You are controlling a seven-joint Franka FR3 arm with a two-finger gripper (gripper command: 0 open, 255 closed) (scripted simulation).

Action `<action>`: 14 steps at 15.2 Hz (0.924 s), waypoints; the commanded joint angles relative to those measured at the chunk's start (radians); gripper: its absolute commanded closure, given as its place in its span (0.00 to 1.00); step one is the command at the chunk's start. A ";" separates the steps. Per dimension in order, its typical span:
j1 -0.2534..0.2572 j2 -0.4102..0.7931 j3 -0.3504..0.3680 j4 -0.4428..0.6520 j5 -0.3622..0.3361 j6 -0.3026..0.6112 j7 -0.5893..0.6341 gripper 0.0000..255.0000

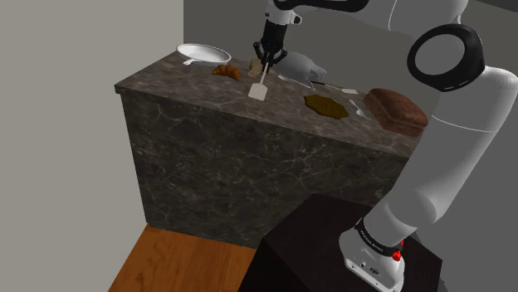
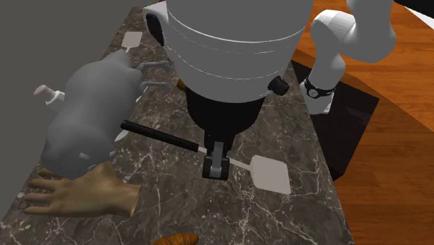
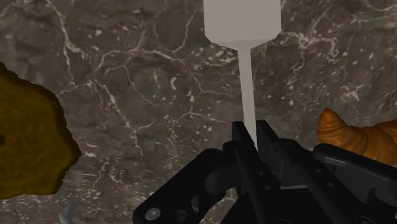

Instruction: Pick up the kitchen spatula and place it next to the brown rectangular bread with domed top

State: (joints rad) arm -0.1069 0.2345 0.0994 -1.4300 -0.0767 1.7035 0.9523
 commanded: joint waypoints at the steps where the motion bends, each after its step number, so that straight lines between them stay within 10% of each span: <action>1: 0.000 0.005 0.000 0.034 0.000 -0.029 -0.002 1.00; 14: 0.011 0.080 0.001 0.322 -0.008 -0.243 -0.010 1.00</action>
State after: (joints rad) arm -0.0966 0.3097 0.1006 -1.1306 -0.0843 1.4793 0.9437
